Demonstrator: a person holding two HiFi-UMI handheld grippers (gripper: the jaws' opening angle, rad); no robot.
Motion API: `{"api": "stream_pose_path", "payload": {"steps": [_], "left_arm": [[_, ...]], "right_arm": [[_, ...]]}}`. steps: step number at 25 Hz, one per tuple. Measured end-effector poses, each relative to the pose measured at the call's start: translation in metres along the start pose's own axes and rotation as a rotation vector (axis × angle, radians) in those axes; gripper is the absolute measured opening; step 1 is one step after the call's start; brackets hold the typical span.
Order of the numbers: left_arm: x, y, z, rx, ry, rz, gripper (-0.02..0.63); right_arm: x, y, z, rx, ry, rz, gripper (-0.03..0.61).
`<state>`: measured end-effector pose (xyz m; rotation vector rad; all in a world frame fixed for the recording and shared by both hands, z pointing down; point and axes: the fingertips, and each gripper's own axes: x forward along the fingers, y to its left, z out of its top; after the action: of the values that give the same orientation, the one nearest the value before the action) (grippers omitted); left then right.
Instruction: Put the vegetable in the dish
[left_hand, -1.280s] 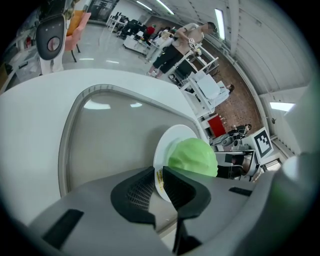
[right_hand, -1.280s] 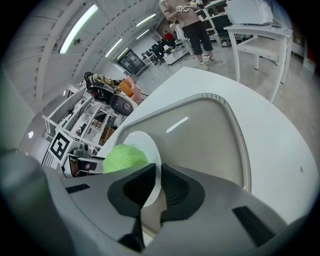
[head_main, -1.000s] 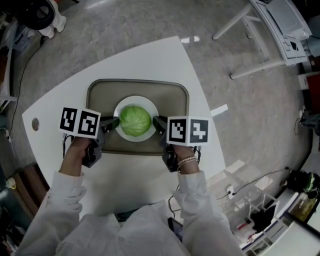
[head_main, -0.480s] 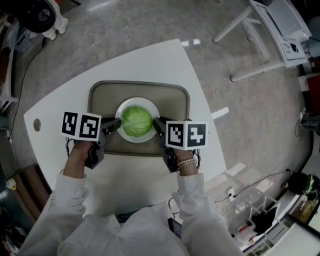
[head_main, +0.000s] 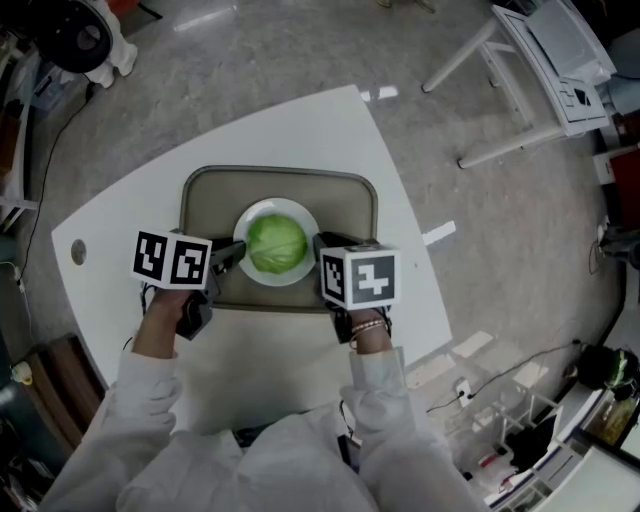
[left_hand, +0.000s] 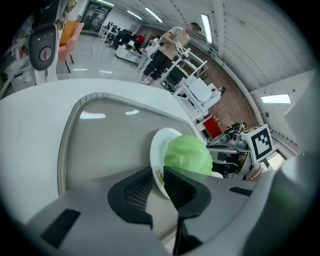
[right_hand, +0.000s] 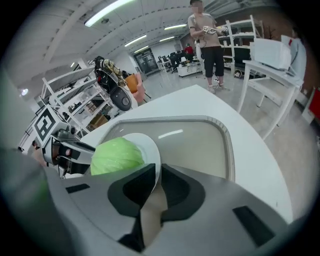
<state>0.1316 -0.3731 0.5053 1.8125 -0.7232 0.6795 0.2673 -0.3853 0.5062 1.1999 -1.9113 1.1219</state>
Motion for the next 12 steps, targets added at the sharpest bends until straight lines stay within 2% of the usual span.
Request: {"api": "stream_pose_path", "payload": {"steps": [5,12], "left_arm": [[0.001,-0.003,-0.005,0.1,0.004,0.087,0.071],[0.0,-0.003,-0.012,0.171,-0.022,0.155,0.081]], "right_arm": [[-0.009,0.003,-0.001,-0.006,-0.021,-0.008,0.044],[-0.019,0.009,-0.014,0.018,-0.04,0.002,0.044]]}}
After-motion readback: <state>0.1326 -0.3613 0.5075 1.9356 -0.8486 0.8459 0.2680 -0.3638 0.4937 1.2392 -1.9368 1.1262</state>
